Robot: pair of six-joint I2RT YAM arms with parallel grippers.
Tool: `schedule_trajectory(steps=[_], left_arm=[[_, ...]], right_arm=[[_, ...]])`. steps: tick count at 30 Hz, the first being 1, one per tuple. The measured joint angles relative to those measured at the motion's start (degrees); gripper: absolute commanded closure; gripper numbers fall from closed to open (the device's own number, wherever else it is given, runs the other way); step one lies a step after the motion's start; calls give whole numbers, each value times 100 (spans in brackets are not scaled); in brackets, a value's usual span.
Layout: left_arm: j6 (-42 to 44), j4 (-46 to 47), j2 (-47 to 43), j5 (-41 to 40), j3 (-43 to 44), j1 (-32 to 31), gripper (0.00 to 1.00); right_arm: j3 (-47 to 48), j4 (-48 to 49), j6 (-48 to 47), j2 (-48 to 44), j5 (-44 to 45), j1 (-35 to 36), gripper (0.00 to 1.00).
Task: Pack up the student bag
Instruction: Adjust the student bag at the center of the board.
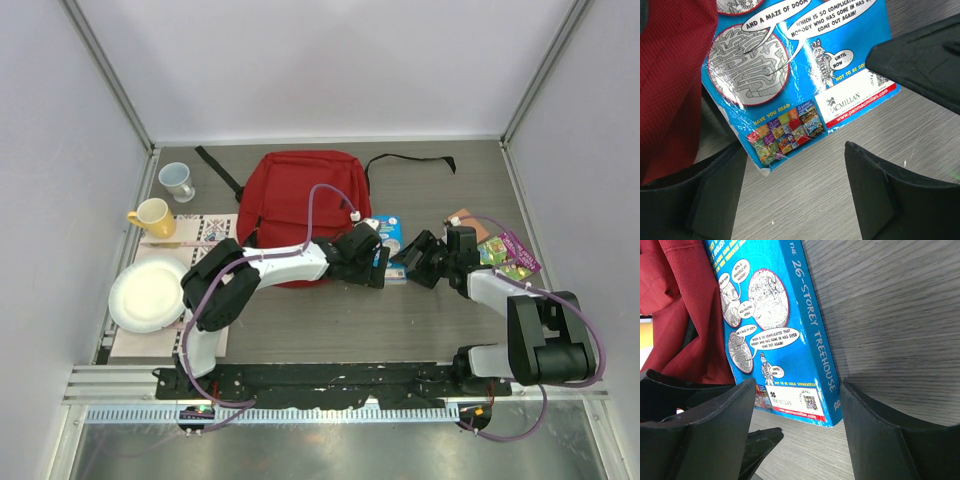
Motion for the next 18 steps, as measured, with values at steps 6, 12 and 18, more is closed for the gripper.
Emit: schedule_trajectory(steps=[6,12,18], left_arm=[[-74,105,17,232,-2,50,28],[-109,116,20,262,-2,81,36],[-302,107,20,129,-2,105,51]], right_arm=[[0,96,-20,111,52,-31,41],[-44,129,-33,131,157,-48,49],[-63,146,-46,129,284,-74,53]])
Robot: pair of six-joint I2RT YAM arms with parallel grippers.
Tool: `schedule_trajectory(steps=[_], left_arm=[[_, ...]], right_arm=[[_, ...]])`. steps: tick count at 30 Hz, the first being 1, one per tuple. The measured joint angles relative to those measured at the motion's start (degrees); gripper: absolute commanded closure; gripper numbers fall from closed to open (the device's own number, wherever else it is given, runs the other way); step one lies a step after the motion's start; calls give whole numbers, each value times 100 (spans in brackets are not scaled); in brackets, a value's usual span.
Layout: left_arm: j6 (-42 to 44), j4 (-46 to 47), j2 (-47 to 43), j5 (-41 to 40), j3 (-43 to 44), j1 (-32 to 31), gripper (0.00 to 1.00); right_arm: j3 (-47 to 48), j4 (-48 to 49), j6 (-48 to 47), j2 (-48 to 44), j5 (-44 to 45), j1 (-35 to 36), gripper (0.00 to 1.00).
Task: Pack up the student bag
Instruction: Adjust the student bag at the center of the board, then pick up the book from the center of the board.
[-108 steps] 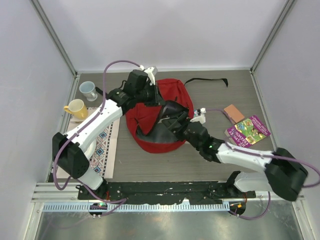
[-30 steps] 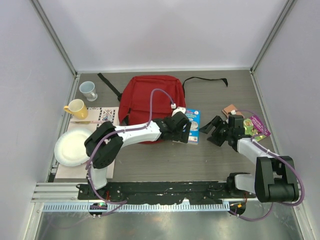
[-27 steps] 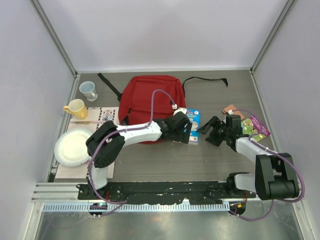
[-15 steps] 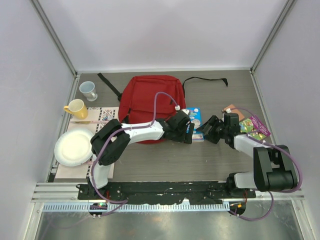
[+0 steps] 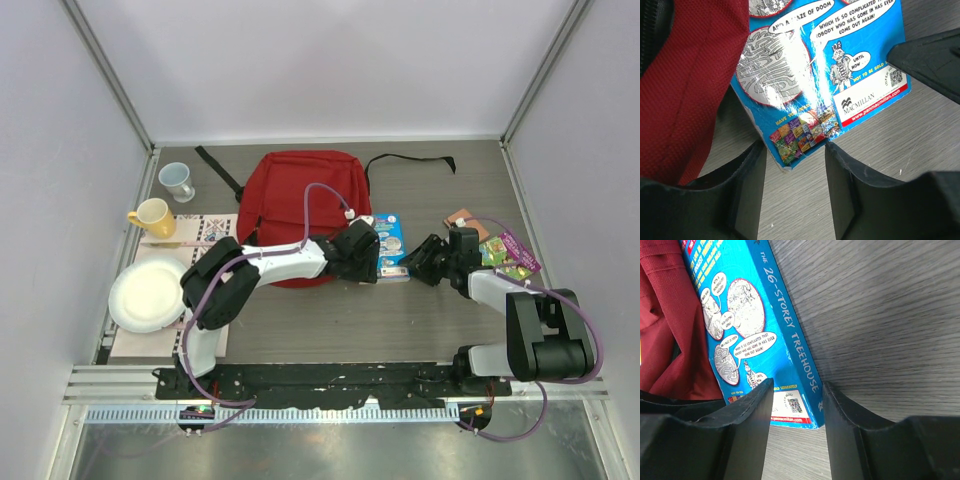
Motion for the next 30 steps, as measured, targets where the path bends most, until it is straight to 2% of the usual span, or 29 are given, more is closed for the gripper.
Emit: schedule_trajectory(steps=[2,6,13,22,27,30], left_arm=[[-103,2,-2,-59,0,7,50],[-348,98,-57,-133,-52,4,43],[-691,658,-352,-166,-254,7,42],[-962,879,-374,-179,-240,46,57],[-1128,745,-334,-179,-219,83,48],[-1255,745,-332,-181,-271,98,47]], right_arm=[[-13,17,-13,-7,42,-4,54],[-66,74,-22,-33,74,-4,56],[-101,114,-42,-37,79,-7,57],[-133,179,-44,-37,63,-9,57],[-144,208,-44,-37,52,-11,57],[-149,212,-44,-37,35,-11,57]])
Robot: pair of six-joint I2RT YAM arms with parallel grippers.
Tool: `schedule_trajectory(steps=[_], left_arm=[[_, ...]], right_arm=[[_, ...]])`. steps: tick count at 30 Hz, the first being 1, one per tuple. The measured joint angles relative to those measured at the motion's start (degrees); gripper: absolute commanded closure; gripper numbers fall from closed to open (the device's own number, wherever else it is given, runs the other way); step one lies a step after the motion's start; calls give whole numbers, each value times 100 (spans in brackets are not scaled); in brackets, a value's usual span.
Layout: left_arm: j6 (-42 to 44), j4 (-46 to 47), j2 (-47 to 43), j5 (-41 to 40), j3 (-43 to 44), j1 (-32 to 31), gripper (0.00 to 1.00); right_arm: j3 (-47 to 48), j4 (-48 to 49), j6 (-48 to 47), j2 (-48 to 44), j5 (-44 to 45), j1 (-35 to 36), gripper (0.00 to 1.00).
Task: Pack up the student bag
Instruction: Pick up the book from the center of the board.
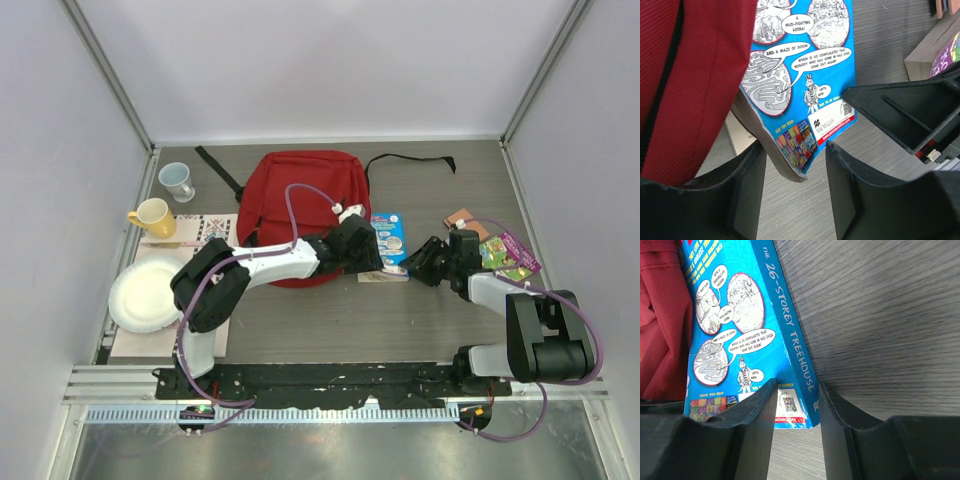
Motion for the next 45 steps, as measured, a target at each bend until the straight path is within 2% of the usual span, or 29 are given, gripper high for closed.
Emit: schedule_trajectory(steps=[1,4,5,7,8,10,13,16,19,23,31,34,39,45], left_arm=[[-13,-4,0,0,-13,9,47],[-59,17,-2,-17,-120,39,60],[-76,17,-2,-22,-140,48,71],[-118,-4,0,-44,-157,74,82],[-144,-7,0,-50,-157,87,93],[-184,20,-2,-98,-160,118,100],[-181,59,-2,-105,-160,146,100],[-151,116,-2,-33,-162,146,100],[-120,299,-13,166,-199,133,100],[46,450,-170,448,-229,116,100],[345,483,-979,881,-229,111,100],[424,566,-1145,1102,-229,197,100],[444,824,-1222,1403,-317,321,100],[424,1276,-1228,1698,-531,358,100]], right_arm=[[-7,11,0,0,-9,0,57],[-26,46,2,2,-44,0,57],[-28,50,2,2,-48,0,57],[-28,52,2,2,-50,0,57],[-31,48,2,2,-70,0,57],[-39,37,4,2,-129,2,57],[-44,13,7,-2,-190,7,45],[-37,-90,2,-168,-205,26,22],[-26,-417,-39,-562,-72,13,16],[-26,-765,-101,-1113,35,-216,13],[-74,-1123,-131,-1421,-273,-916,13],[-260,-822,66,-1578,-752,-1016,13],[-787,457,946,-1709,-1596,-1029,13],[-1032,1434,1639,-1781,-2072,-1027,14]])
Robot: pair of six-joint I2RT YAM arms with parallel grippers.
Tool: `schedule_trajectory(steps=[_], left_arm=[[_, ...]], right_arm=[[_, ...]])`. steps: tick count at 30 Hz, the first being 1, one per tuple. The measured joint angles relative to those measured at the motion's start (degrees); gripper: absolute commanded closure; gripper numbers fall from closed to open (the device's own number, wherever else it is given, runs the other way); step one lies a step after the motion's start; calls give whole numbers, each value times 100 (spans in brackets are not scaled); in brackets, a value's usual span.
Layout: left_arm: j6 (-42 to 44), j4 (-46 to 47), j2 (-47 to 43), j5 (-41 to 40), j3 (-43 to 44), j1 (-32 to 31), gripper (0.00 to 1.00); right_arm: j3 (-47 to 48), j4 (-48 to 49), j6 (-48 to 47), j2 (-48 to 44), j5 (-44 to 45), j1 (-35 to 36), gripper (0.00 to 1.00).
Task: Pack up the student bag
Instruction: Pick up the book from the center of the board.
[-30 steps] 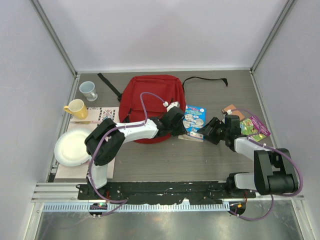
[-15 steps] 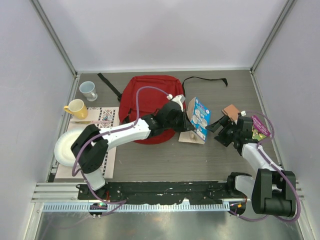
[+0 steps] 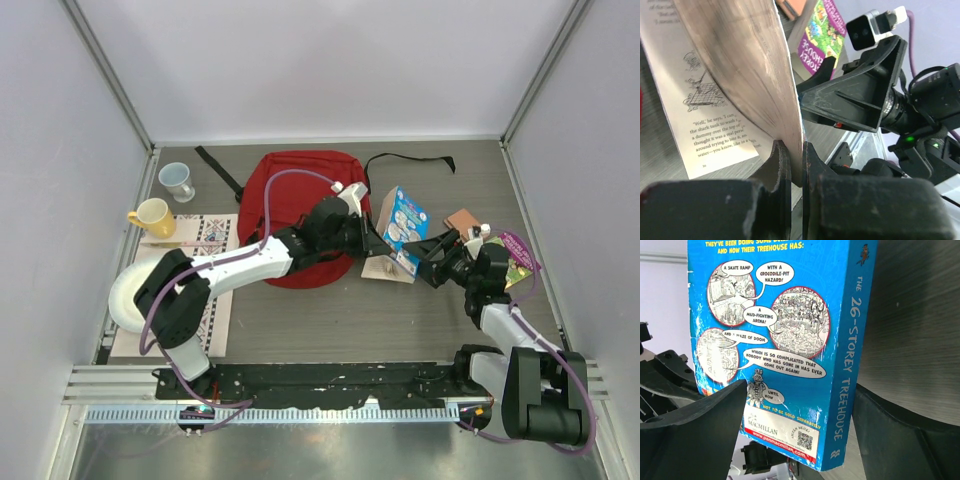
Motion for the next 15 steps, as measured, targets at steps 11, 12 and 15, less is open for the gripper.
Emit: schedule_trajectory(steps=[11,12,15], left_arm=[[-404,1414,-9,501,-232,101,100],[-437,1506,-9,533,-254,116,100],[-468,1633,-13,601,-275,151,100]], right_arm=[[-101,1154,868,133,-164,-63,43],[-105,1207,931,133,-149,-74,48],[-125,1300,1029,136,-98,-92,59]])
